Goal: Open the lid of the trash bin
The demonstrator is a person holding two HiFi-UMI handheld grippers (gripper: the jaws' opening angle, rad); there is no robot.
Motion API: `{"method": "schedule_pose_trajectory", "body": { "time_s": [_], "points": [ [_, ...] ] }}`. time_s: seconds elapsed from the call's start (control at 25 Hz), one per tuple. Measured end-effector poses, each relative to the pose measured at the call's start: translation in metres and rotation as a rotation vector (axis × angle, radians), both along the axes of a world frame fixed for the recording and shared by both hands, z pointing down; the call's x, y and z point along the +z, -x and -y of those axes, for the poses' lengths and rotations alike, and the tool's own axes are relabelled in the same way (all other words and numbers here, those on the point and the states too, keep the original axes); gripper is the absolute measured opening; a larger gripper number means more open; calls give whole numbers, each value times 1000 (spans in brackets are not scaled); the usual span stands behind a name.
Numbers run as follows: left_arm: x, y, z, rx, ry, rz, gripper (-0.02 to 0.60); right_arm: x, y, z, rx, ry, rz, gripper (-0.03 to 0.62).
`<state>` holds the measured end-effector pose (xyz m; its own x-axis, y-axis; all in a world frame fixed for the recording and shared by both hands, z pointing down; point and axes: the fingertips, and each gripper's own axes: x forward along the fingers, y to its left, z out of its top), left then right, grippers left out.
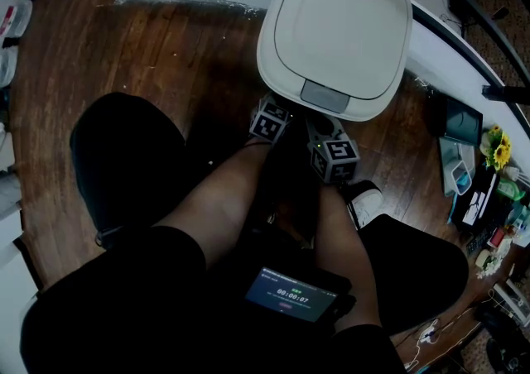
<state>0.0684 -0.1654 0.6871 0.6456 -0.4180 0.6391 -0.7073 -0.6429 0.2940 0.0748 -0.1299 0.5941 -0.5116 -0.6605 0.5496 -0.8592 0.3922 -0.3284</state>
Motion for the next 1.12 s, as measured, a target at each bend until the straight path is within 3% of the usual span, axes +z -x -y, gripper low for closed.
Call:
{"method": "schedule_pose_trajectory", "body": {
  "time_s": [0.12, 0.36, 0.52, 0.72, 1.12],
  "points": [
    [1, 2, 2, -61, 40, -27, 35, 0, -3, 0, 10, 2, -1, 26],
    [10, 7, 4, -73, 29, 50, 35, 4, -8, -3, 25, 10, -5, 26],
    [12, 4, -1, -78, 70, 28, 35, 4, -8, -3, 27, 10, -6, 26],
    [20, 10, 2, -97, 81, 61, 35, 2, -8, -2, 31, 4, -3, 26],
    [20, 1, -1, -80, 121, 21, 35, 2, -9, -2, 26, 5, -15, 26]
  ]
}}
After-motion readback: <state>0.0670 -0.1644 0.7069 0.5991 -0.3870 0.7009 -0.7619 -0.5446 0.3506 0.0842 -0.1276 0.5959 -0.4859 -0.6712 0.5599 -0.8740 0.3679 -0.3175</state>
